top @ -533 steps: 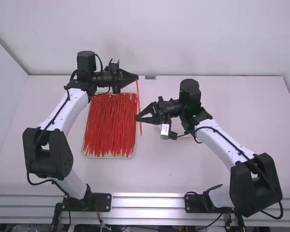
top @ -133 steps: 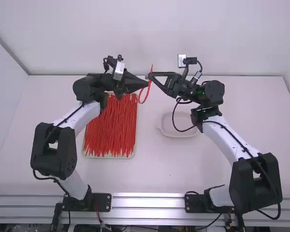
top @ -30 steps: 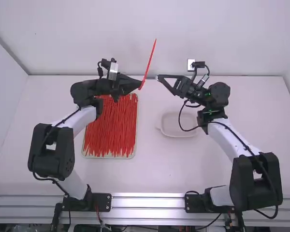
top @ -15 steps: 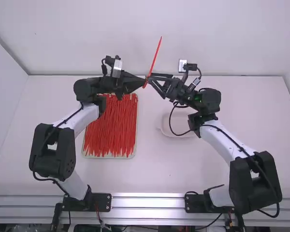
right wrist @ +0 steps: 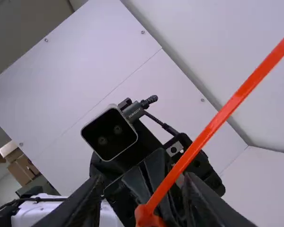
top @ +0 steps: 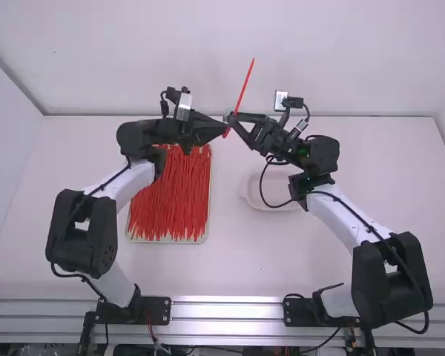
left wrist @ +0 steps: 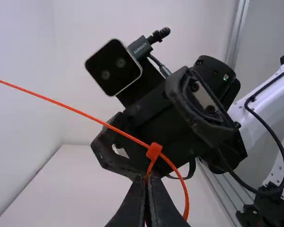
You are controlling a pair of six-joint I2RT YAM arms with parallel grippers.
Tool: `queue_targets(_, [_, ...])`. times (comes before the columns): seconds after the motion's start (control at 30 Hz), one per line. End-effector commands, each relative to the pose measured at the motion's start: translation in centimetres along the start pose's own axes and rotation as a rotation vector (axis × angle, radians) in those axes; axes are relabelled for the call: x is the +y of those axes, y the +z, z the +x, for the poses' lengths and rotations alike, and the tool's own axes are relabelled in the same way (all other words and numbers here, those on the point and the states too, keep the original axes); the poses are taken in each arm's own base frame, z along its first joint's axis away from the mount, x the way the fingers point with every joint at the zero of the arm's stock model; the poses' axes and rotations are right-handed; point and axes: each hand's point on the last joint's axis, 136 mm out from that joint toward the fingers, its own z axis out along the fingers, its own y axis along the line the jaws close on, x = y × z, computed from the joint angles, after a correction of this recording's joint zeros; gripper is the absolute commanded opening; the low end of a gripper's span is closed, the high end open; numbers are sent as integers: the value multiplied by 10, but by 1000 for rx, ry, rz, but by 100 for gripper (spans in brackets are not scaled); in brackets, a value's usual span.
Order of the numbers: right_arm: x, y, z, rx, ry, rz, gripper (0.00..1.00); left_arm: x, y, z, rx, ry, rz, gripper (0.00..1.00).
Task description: Fasten the cable tie
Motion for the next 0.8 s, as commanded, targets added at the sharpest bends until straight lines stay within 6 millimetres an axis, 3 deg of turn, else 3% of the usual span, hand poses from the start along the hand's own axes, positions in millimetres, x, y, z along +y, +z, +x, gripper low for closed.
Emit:
queue_targets(0.0, [10, -1, -5, -13, -27, -14, 34, -4, 4, -8, -7, 22, 12, 2])
queue_targets(0.1, [9, -2, -6, -16, -28, -11, 11, -2, 4, -7, -6, 13, 6, 2])
queue_targets(0.23, [8, -3, -7, -16, -33, -9, 0, 3, 1, -5, -3, -10, -8, 2])
queue_targets(0.53, [10, -1, -4, -8, -65, -16, 0, 2, 1, -5, -2, -6, -5, 5])
queue_targets(0.63, [8, -4, -6, -2, -79, -13, 0, 2, 3, -5, -3, -11, -3, 34])
queue_targets(0.67, [8, -5, -6, 1, -80, -13, 0, 2, 3, -5, -3, -11, -3, 37])
queue_targets(0.7, [7, -8, -6, 11, -83, -12, 0, 2, 3, -5, -2, -12, -3, 50])
queue_targets(0.73, [6, -10, -6, 19, -87, -12, 0, 2, 3, -5, -2, -16, -4, 65])
queue_targets(0.77, [5, -12, -6, 28, -88, -11, 0, 4, 2, -4, -3, -30, -12, 99])
